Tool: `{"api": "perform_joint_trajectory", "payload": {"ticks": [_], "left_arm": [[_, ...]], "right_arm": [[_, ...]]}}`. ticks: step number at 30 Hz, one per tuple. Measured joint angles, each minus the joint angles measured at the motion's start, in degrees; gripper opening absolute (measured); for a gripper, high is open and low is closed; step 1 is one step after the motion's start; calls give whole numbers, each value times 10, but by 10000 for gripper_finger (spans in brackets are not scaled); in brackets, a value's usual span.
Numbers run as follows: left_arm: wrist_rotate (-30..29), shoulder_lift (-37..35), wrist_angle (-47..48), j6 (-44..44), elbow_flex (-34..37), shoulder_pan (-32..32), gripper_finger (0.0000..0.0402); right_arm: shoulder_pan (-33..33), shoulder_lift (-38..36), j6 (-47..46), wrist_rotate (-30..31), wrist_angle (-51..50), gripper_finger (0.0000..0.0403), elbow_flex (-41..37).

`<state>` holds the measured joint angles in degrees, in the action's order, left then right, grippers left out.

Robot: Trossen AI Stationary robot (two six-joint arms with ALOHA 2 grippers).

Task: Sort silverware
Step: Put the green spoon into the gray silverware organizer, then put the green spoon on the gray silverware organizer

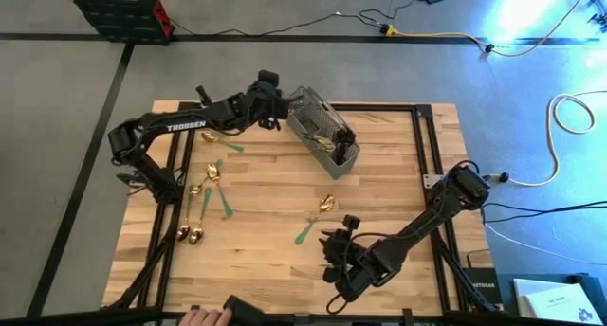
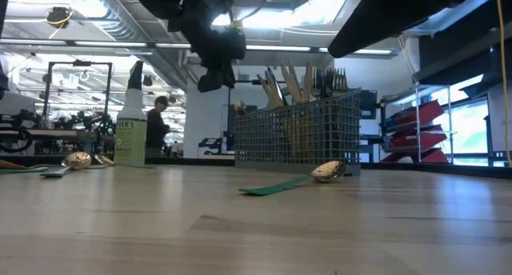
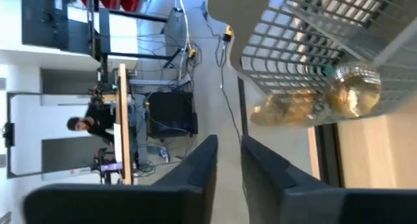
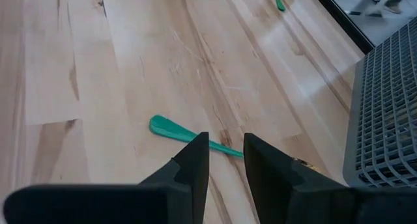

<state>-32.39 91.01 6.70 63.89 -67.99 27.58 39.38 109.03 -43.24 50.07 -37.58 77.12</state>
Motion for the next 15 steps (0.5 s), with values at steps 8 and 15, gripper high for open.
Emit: {"api": "perform_joint_trajectory", "payload": {"ticks": [8,15], "left_arm": [[-18,-7,1,-17,0,-3,161],[-56,-37,3,-36,0,-33,199]], "right_arm": [[0,0,0,5,5,78,0],[0,0,0,5,4,78,0]]}}
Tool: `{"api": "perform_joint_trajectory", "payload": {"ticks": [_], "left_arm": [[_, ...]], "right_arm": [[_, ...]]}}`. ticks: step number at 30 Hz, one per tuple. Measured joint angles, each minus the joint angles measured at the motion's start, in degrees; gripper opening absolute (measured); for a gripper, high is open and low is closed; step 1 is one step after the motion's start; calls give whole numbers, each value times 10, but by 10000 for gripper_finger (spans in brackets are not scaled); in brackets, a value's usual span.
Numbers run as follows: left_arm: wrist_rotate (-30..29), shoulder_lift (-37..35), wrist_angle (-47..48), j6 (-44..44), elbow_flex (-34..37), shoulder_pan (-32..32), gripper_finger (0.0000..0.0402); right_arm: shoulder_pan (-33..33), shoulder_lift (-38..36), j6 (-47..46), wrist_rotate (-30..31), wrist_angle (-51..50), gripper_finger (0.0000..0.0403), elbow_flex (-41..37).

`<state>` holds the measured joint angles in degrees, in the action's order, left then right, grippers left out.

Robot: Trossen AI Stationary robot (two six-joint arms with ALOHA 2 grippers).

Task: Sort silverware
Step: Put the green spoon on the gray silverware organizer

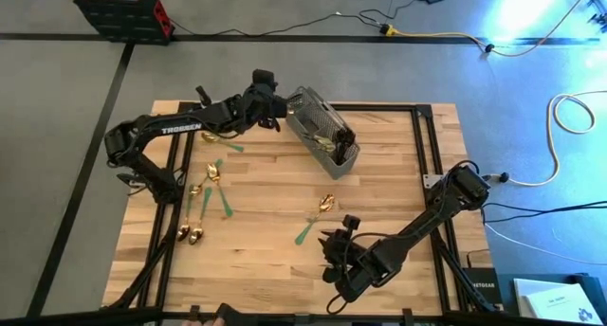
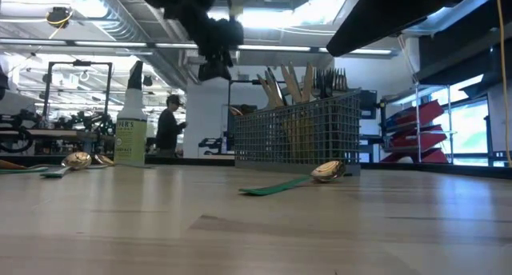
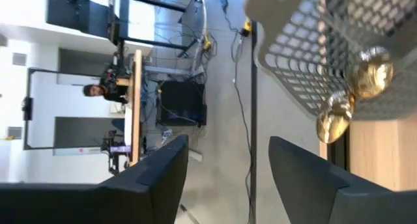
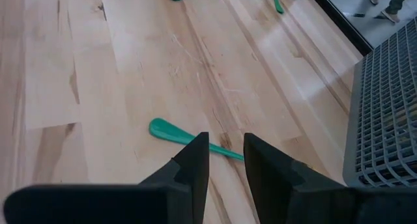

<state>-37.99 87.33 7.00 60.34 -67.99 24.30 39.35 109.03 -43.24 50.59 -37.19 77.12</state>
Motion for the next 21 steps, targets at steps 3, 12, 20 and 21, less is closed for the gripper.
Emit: {"api": "perform_joint_trajectory", "payload": {"ticks": [3,12,20,21], "left_arm": [[-2,-28,-5,2,0,-18,200],[-2,-141,17,-22,0,-69,200],[41,-245,151,-204,0,-131,200],[50,-256,166,-230,0,-140,200]], "right_arm": [[0,0,0,0,0,78,0],[0,0,0,0,2,78,0],[0,0,0,0,3,78,0],[0,0,0,0,3,78,0]]}}
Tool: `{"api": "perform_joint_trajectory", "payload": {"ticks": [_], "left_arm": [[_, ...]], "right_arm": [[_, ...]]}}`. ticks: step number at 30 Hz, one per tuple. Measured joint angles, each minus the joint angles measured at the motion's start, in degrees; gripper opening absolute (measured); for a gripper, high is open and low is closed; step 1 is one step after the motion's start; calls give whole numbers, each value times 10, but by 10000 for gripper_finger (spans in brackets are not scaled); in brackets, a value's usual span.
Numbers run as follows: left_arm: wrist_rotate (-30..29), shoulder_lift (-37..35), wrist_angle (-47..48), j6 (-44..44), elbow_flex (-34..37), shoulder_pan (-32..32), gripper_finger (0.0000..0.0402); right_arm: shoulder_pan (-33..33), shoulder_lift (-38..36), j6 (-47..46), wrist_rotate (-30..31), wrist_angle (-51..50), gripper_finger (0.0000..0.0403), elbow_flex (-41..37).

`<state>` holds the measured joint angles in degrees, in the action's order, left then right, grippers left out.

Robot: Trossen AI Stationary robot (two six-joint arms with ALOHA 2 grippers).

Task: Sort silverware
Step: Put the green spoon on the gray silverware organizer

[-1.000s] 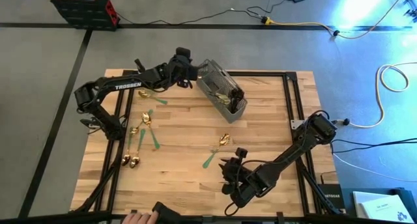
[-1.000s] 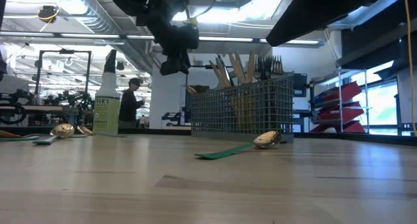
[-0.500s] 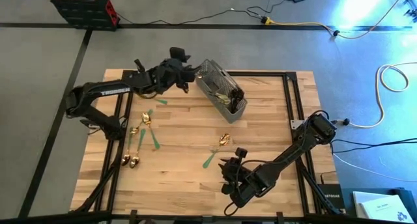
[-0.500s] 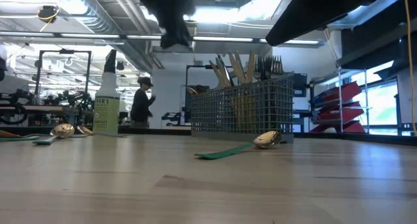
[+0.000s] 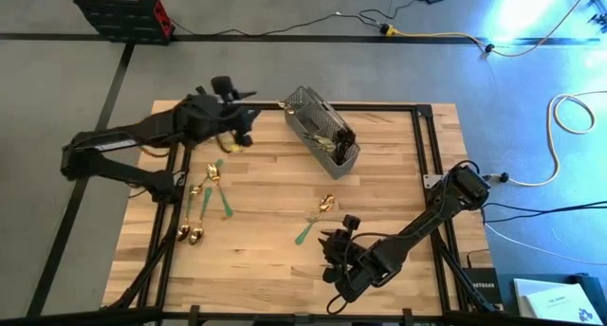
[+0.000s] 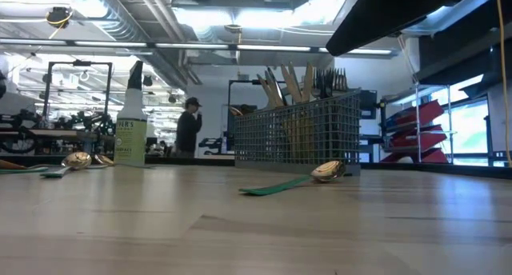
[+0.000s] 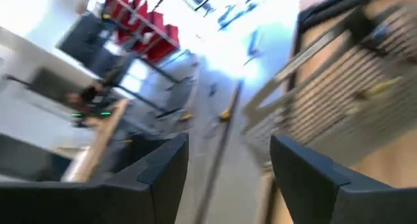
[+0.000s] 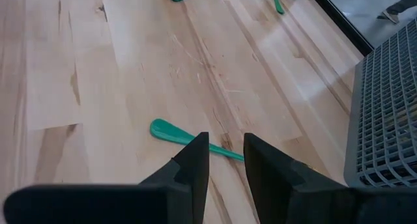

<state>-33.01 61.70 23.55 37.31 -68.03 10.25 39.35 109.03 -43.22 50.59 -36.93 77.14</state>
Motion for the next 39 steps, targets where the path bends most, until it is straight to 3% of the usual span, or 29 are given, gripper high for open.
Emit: {"api": "perform_joint_trajectory", "payload": {"ticks": [8,13,16,21,31,39], "left_arm": [[127,-58,118,-191,0,-59,200],[163,-63,179,-264,24,-91,200],[178,-65,175,-302,67,-109,200],[249,-77,114,-366,143,-130,200],[255,-91,71,-450,259,-165,200],[301,-117,82,-540,316,-195,200]], "right_arm": [[0,0,0,-4,10,78,0],[0,0,0,-13,13,78,0],[0,0,0,-13,13,78,0],[0,0,0,-13,14,78,0],[0,0,0,-12,13,78,0],[0,0,-33,-12,15,78,0]]}}
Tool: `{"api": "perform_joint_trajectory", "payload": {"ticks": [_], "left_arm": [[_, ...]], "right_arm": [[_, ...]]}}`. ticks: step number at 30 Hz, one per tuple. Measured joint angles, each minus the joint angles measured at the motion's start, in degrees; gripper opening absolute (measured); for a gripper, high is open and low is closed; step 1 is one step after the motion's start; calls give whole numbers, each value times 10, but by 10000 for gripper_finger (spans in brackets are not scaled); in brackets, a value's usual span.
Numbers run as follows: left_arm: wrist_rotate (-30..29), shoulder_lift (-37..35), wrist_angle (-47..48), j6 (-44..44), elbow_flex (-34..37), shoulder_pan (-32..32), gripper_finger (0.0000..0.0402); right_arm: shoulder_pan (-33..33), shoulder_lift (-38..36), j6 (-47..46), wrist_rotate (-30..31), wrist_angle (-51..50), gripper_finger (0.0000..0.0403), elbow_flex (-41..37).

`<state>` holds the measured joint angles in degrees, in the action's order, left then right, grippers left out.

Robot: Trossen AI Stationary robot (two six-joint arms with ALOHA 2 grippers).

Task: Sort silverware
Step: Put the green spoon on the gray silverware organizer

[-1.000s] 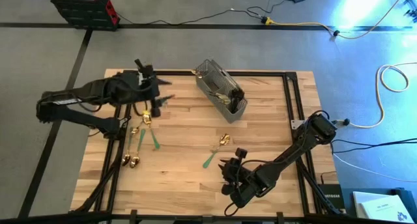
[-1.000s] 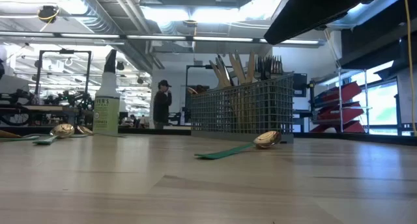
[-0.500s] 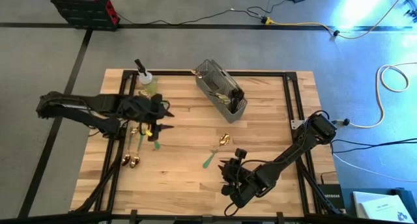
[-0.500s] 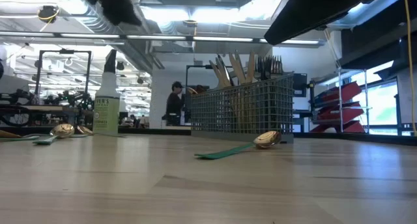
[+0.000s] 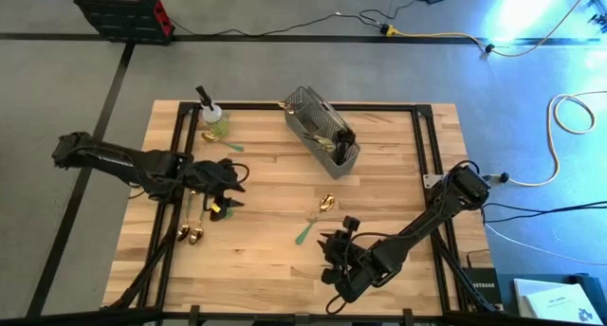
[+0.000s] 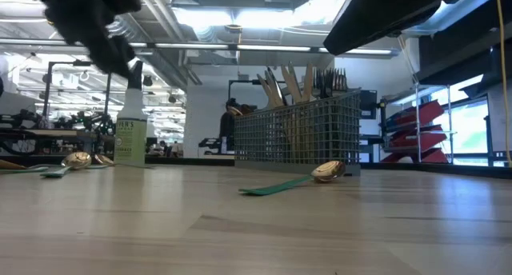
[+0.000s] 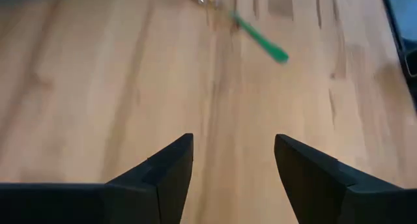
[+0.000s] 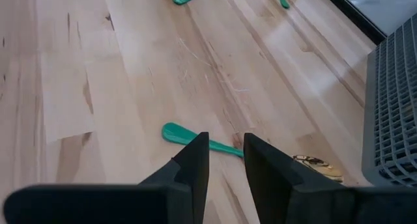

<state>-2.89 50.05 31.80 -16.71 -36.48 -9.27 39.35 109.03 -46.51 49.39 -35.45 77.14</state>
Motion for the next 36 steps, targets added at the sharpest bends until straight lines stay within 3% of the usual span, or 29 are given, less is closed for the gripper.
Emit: {"api": "perform_joint_trajectory", "payload": {"ticks": [8,14,20,28,36], "left_arm": [[-39,1,146,-39,5,-5,200],[-47,22,150,-35,5,-4,200],[-2,128,225,-51,2,25,200],[55,313,234,-30,1,33,200],[60,336,258,-7,-60,16,200]], "right_arm": [[0,0,-1,-1,-2,78,0],[0,0,-1,-1,-2,78,0],[0,0,-4,-1,1,78,0],[0,0,-4,-2,2,79,0],[0,0,-4,-5,4,79,0]]}}
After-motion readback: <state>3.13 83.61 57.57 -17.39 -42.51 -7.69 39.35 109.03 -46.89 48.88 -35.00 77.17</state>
